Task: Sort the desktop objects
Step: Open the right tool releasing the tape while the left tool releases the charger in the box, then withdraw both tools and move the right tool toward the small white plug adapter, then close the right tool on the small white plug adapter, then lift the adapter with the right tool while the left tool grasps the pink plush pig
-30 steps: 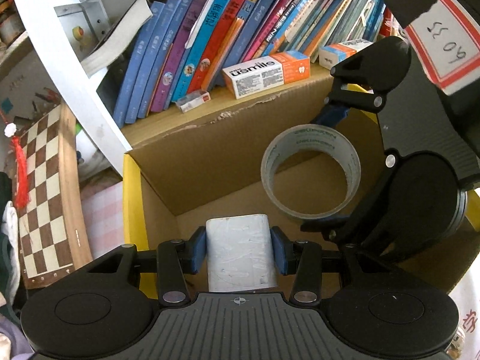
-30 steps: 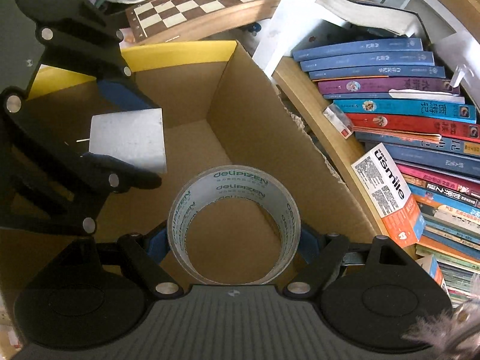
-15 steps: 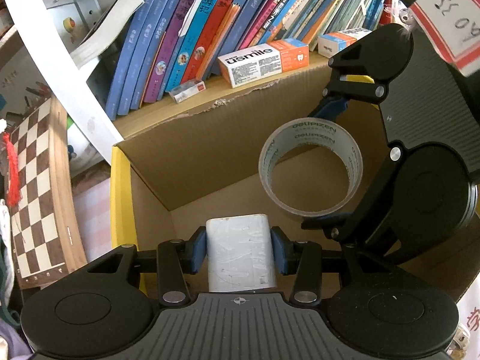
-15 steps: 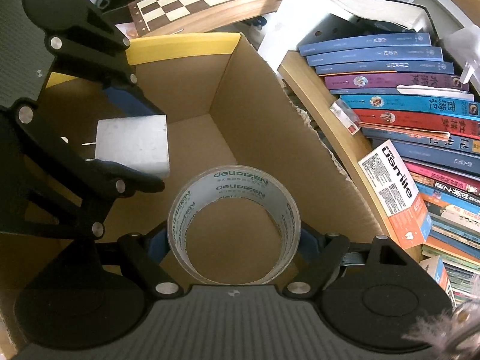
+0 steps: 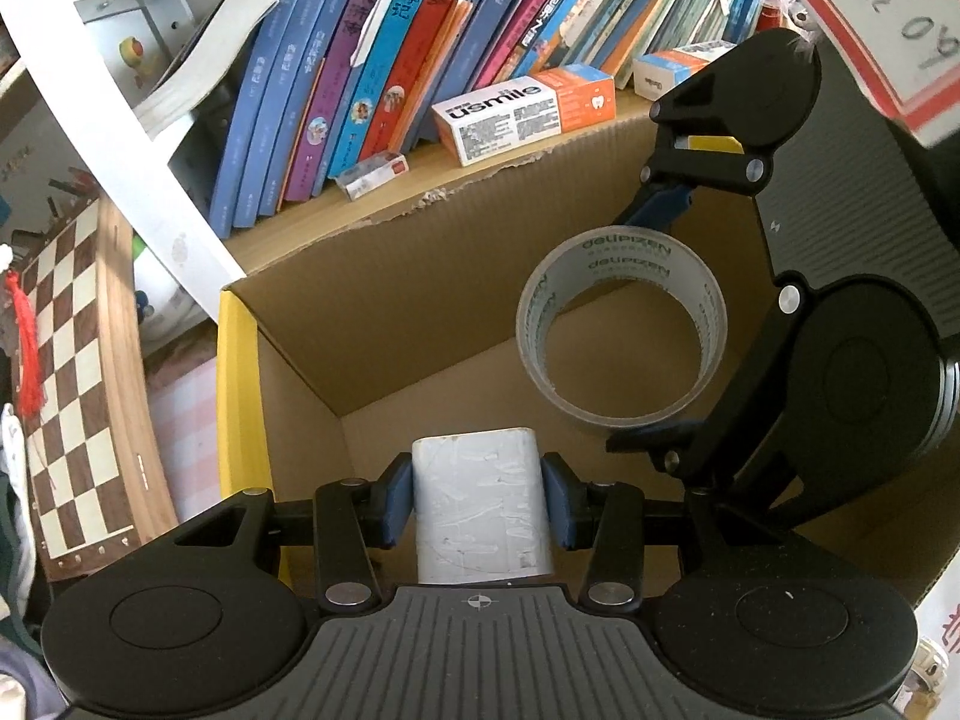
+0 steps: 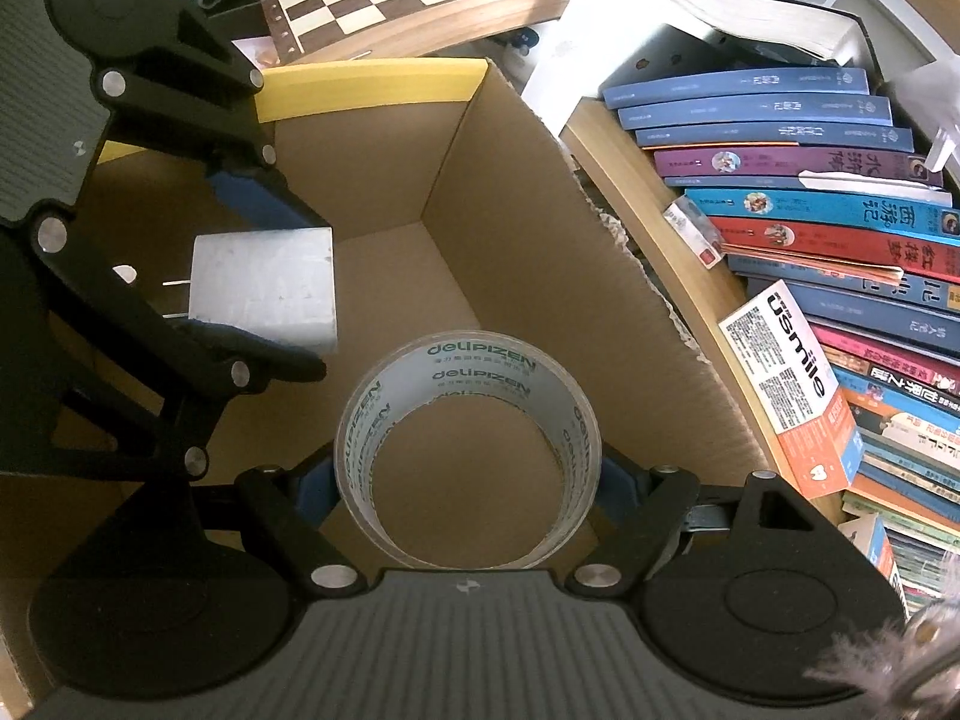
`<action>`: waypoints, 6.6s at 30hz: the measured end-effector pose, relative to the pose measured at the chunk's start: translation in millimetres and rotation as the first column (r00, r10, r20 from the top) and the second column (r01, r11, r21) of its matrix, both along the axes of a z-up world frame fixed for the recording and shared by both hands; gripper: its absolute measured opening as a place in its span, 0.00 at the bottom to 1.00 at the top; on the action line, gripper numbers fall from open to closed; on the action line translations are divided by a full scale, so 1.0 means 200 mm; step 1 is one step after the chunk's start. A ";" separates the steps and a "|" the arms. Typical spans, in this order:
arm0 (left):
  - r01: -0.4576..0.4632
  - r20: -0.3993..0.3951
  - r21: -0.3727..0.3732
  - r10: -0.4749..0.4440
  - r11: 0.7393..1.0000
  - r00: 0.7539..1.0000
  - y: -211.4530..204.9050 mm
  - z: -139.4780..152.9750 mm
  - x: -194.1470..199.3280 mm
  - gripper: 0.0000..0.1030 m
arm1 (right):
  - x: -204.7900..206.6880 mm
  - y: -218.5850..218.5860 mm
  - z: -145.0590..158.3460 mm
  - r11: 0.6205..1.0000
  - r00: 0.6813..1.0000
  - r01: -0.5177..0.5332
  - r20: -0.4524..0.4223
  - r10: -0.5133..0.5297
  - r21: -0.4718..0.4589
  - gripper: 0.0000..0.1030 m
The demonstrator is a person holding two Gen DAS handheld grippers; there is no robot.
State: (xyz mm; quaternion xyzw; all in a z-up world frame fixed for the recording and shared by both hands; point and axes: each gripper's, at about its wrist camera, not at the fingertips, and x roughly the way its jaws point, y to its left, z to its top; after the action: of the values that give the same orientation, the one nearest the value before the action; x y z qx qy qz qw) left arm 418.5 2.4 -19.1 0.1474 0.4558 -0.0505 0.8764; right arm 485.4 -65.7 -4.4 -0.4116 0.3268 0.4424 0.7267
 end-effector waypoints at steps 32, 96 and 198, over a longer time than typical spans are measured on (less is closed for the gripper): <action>0.013 0.251 -0.030 -0.005 0.999 0.968 -0.01 0.41 -0.31 0.71 | -0.26 -0.20 0.36 0.978 0.990 0.065 0.109 -0.087 0.198 0.91; -0.143 0.315 -0.234 0.214 0.962 0.925 0.32 0.18 -1.82 0.95 | -1.90 -0.67 0.12 0.494 0.629 0.709 -0.135 -0.766 0.503 0.95; -0.220 0.146 -0.309 0.274 0.925 0.950 0.32 -0.14 -1.21 0.51 | -1.41 -0.48 -0.20 0.740 0.752 0.650 -0.281 -0.596 0.171 0.28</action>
State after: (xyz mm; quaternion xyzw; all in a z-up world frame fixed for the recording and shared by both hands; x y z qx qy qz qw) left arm 176.5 67.3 -47.9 -0.0372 0.3745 0.0087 0.9265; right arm 203.0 -162.0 -43.4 -0.1308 0.4595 0.2516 0.8417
